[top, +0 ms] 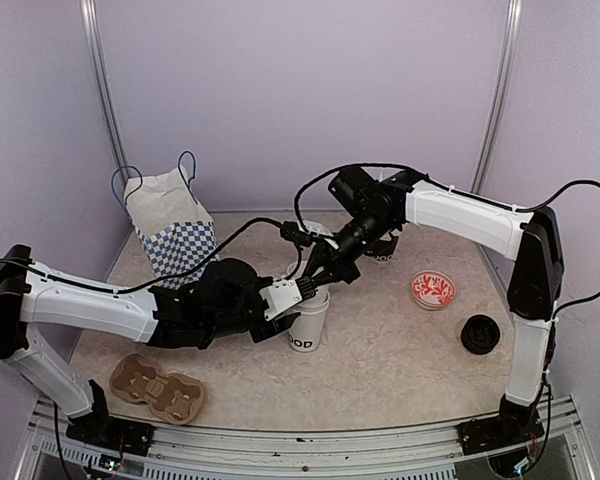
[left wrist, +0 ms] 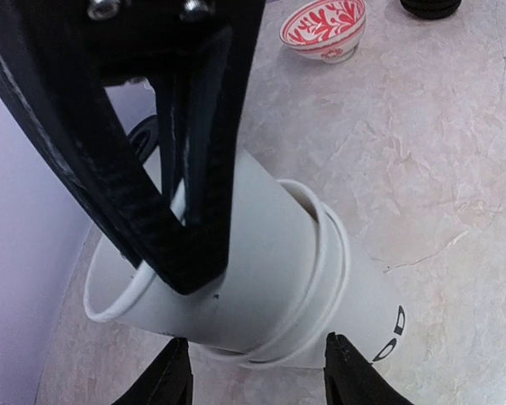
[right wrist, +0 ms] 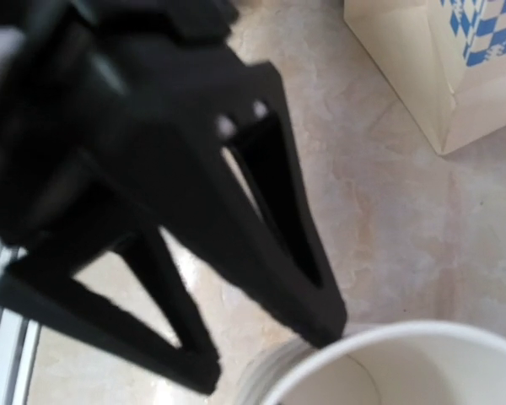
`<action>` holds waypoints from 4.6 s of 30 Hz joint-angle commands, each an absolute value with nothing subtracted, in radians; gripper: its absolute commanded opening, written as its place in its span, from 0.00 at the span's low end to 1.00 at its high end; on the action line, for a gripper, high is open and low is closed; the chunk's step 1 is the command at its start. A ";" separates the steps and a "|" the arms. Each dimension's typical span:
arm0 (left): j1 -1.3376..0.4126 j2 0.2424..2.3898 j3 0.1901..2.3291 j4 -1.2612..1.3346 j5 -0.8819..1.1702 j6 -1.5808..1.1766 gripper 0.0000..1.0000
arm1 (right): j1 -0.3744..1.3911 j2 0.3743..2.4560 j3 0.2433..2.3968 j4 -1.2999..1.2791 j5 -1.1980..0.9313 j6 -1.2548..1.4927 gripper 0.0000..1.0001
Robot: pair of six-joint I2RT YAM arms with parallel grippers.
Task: Pack the takeout coffee
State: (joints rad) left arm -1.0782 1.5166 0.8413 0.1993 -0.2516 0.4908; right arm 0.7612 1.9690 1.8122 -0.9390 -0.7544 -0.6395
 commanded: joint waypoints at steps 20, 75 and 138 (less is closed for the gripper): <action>-1.143 1.331 0.853 0.083 -0.350 0.285 0.66 | 0.782 1.850 1.875 -0.960 -0.788 -0.672 0.00; -0.714 1.932 1.659 -0.518 -0.020 -0.224 0.00 | 0.845 1.516 1.102 -0.577 -0.478 -0.816 0.00; -0.923 1.645 1.456 -0.260 -0.288 0.008 0.62 | 0.114 1.159 0.807 -0.898 -0.155 -0.707 0.24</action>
State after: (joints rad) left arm -0.9329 1.6562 1.4887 -0.2905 -0.2649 -0.0170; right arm 0.1516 1.2053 0.8700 -0.8181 -0.2527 -0.6952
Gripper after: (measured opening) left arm 0.623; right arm 0.261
